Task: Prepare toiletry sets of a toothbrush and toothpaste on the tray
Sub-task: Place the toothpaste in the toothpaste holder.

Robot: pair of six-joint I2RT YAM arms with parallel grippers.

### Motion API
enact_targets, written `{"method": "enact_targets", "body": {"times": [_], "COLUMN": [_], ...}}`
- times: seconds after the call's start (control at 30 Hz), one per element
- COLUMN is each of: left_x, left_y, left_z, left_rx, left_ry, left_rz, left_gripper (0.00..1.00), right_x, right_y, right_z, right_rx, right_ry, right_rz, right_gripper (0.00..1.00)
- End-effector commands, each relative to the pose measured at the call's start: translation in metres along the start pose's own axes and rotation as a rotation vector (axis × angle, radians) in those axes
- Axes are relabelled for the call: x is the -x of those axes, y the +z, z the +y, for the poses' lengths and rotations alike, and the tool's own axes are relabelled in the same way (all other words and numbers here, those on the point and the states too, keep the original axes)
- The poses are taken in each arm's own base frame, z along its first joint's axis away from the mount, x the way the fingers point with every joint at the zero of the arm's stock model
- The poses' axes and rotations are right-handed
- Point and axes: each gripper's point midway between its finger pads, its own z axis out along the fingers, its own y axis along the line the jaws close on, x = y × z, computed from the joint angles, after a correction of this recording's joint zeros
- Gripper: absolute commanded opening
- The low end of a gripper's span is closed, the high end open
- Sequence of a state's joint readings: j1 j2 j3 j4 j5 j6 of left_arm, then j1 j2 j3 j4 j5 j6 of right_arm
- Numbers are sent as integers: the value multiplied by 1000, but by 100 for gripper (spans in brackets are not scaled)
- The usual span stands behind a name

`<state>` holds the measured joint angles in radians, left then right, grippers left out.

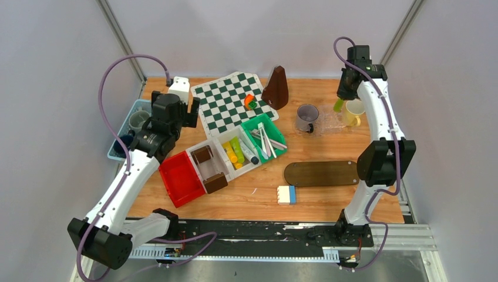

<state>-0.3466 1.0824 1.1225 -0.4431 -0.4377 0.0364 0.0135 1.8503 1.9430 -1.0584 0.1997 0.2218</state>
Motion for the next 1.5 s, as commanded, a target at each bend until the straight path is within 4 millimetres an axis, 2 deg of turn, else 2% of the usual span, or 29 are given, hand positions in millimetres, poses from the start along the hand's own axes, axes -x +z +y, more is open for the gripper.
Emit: {"method": "enact_targets", "body": {"times": [0.0,0.2,0.27,0.43,1.07,1.33,1.47], "left_x": [11,9,9,8,5,4,4], "left_y": [-1,0,0,1,5,5,5], "left_z": [10,10,10,9,7,7,7], "left_rx": [43,46,46,44,42,40,39], "left_ry": [0,5,5,5,16,18,18], "left_rz": [-45,-41,-41,-40,-28,-25,-25], "left_gripper": [100,100,100,100,100,100,100], "right_x": [20,22,23,21,4,-7,-11], "right_y": [-2,6,11,20,74,87,91], "right_z": [0,3,-9,-13,-6,-3,-4], "right_rx": [0,5,-14,-23,10,28,28], "right_ry": [5,4,25,32,52,59,64], "right_rz": [-53,-49,-42,-31,47,83,95], "right_gripper": [0,0,0,0,0,0,4]}}
